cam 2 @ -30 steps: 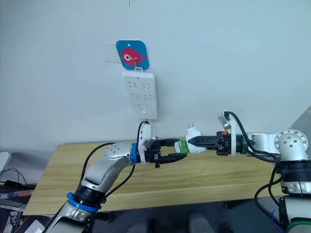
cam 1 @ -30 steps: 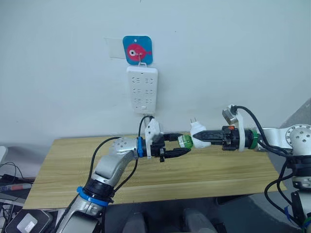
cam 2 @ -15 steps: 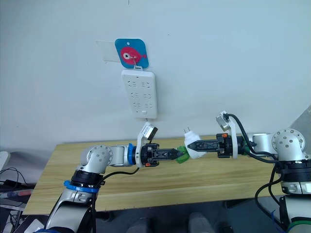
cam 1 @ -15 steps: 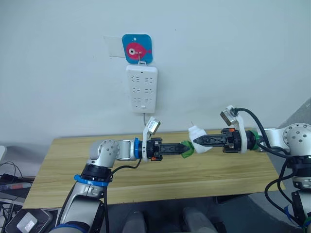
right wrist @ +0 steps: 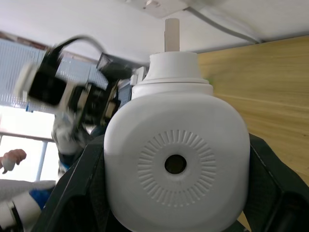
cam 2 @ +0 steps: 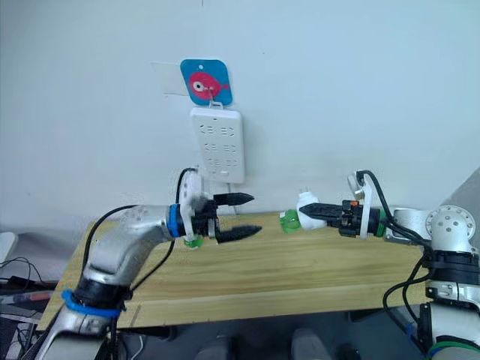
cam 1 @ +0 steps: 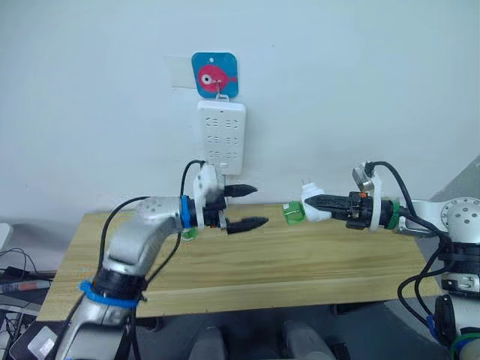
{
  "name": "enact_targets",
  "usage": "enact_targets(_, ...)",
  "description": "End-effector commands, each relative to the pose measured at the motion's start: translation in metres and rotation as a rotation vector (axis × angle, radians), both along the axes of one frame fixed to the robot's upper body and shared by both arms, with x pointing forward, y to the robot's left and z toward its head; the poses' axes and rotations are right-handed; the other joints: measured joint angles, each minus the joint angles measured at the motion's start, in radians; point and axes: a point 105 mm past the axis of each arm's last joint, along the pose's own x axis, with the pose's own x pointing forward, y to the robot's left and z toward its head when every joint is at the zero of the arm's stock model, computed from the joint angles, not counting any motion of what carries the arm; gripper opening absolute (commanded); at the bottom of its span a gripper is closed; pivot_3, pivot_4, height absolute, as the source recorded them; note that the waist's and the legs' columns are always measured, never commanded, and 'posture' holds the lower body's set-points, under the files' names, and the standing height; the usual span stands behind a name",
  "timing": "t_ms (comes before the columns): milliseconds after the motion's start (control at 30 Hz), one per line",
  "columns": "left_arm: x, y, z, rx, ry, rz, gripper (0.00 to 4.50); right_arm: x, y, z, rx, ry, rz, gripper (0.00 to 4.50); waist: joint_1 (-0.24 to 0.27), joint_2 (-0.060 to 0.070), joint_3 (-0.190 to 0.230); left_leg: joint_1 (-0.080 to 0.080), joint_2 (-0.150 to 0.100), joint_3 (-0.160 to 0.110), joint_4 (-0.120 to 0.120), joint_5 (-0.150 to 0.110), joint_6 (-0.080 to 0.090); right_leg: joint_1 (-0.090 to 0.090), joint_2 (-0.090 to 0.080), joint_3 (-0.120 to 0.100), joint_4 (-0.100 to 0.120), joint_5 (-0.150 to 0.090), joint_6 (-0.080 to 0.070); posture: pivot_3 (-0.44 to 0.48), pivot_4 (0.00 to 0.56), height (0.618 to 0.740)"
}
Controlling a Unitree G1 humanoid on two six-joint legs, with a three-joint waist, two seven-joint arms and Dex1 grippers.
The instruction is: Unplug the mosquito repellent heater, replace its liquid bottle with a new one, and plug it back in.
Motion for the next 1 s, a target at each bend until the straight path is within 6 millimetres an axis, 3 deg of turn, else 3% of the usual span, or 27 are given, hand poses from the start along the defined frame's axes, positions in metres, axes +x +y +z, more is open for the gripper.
enact_targets(33,-0.021,-0.018,0.008,0.036,-0.476,-0.043,4.47,-0.001,0.001,0.013,0.058,-0.032,-0.007,2.99,0.006,0.0,0.0,0.0,0.0,0.0,0.0,0.0,0.0,0.0,0.0,0.0,0.0,0.0,0.0,-0.071,0.089,0.74)
enact_targets(133,-0.024,-0.026,-0.001,0.039,-0.618,-0.037,4.47,-0.003,0.004,0.012,0.064,-0.028,-0.006,2.99,0.011,0.0,0.0,0.0,0.0,0.0,0.001,0.0,0.0,0.001,-0.001,0.0,0.001,0.0,0.0,-0.071,0.088,0.74)
enact_targets(300,-0.008,-0.039,-0.002,-0.003,-0.758,0.055,4.47,-0.008,0.01,0.017,0.101,-0.032,0.019,2.99,0.01,0.0,0.0,0.0,-0.002,0.002,0.003,0.0,0.0,0.001,-0.002,0.001,0.001,0.002,0.003,-0.075,0.087,0.74)
enact_targets(700,0.0,-0.05,-0.01,-0.02,-0.814,0.032,4.47,-0.016,0.016,0.023,0.113,-0.017,0.025,2.99,-0.003,0.0,0.0,0.0,-0.001,0.001,0.002,-0.001,0.001,0.001,-0.001,0.001,0.002,0.002,0.003,-0.095,0.092,0.74)
enact_targets(800,0.002,-0.051,-0.007,-0.028,-0.826,0.035,3.89,-0.017,0.017,0.024,0.115,-0.012,0.023,2.99,-0.002,0.0,0.0,0.0,-0.001,0.001,0.003,-0.001,0.001,0.001,-0.001,0.0,0.002,0.002,0.003,-0.097,0.094,0.74)
enact_targets(967,0.004,-0.051,-0.005,-0.037,-0.83,0.027,2.36,-0.019,0.018,0.023,0.113,-0.007,0.017,2.99,-0.003,0.0,0.0,0.0,-0.001,0.001,0.003,-0.001,0.001,0.001,-0.001,0.0,0.002,0.002,0.003,-0.098,0.093,0.74)
enact_targets(1000,0.003,-0.05,-0.005,-0.039,-0.829,0.022,2.24,-0.019,0.018,0.023,0.113,-0.007,0.015,2.99,-0.003,0.0,0.0,0.0,-0.001,0.001,0.003,-0.001,0.001,0.001,-0.001,0.0,0.002,0.002,0.003,-0.101,0.095,0.74)
